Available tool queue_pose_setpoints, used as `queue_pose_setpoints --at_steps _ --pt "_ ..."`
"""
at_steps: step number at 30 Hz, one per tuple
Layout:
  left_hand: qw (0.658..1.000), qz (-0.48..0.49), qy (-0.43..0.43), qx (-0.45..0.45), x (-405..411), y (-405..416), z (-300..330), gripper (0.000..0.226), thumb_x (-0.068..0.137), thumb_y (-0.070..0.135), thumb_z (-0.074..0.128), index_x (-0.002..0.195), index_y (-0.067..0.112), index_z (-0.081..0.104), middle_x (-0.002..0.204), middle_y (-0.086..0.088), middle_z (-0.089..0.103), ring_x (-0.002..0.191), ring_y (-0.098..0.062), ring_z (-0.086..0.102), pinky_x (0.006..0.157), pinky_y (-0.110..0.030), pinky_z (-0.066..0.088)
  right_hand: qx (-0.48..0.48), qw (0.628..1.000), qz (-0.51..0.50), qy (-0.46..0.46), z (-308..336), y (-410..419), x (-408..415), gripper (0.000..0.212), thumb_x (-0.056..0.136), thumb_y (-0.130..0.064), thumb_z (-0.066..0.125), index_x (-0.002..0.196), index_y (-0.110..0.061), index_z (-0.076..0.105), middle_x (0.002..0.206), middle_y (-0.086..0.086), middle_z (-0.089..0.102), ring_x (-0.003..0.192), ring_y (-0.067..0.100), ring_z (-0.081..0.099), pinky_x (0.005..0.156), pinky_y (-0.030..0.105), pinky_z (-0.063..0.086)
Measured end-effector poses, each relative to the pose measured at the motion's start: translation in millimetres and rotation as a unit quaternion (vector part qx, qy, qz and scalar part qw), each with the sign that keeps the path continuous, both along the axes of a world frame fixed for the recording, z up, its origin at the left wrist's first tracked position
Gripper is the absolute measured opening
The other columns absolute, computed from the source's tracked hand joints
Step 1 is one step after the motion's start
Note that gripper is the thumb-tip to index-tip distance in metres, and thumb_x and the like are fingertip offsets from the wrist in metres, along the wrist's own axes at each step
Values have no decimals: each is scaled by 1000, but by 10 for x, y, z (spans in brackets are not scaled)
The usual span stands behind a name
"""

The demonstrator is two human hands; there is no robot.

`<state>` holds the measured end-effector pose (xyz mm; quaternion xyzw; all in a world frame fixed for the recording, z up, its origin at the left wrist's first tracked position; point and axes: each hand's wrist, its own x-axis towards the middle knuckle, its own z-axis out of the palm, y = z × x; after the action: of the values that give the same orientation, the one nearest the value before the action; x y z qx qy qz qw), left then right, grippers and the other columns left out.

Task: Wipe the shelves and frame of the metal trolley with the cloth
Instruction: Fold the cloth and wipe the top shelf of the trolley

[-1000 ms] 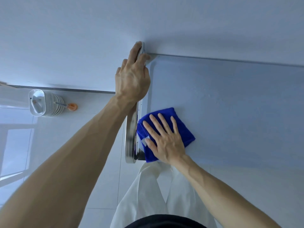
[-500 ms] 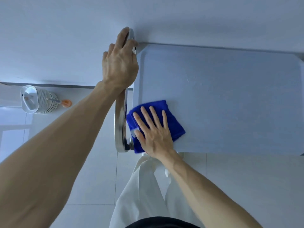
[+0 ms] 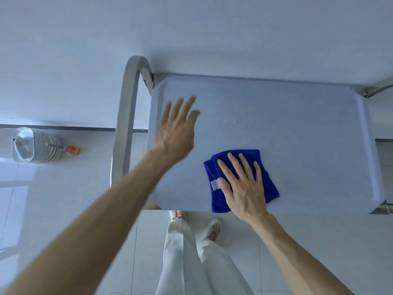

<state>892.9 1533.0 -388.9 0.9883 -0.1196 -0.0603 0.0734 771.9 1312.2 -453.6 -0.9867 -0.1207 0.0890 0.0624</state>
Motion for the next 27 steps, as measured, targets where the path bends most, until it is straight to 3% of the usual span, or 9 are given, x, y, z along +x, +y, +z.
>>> queue_pose_setpoints --at_steps 4,7,14,18,23,27 --pt "992 87 75 -61 -450 -149 -526 48 105 24 37 152 15 32 165 -8 15 153 -27 9 125 -46 5 -9 1000 9 -18 -81 14 0 54 107 -49 22 155 -28 35 162 3 34 150 31 30 118 62 24" --pt "994 85 36 -54 -593 -133 -819 52 107 33 23 156 18 26 165 -3 15 154 -21 4 125 -43 3 0 999 19 -32 -192 -48 79 54 107 -52 23 157 -34 29 164 0 28 153 27 23 119 61 21" --pt "993 98 -47 -51 -607 -123 -1001 51 104 35 27 152 20 38 162 -1 29 152 -19 16 124 -44 11 19 995 -20 -94 -330 -41 1197 51 104 -52 33 153 -37 37 162 -2 34 150 27 28 121 59 15" --pt "992 101 -52 -55 -609 -116 -989 50 103 33 31 151 20 40 161 -1 31 152 -19 19 123 -46 15 17 996 -56 -68 -299 138 1744 55 103 -53 28 156 -39 29 166 -2 25 153 27 19 122 59 9" --pt "992 97 -58 -55 -635 -69 -1027 50 103 33 30 150 20 41 161 -1 31 151 -19 20 123 -46 16 40 994 -26 -94 -300 121 1004 53 104 -53 36 154 -36 35 164 0 29 152 28 24 120 61 15" --pt "993 99 -43 -47 -620 -69 -1012 51 104 35 27 152 21 37 162 0 28 152 -18 16 123 -45 13 22 998 27 -53 -325 37 292 57 104 -57 31 157 -38 24 167 -3 20 155 26 15 120 62 16"
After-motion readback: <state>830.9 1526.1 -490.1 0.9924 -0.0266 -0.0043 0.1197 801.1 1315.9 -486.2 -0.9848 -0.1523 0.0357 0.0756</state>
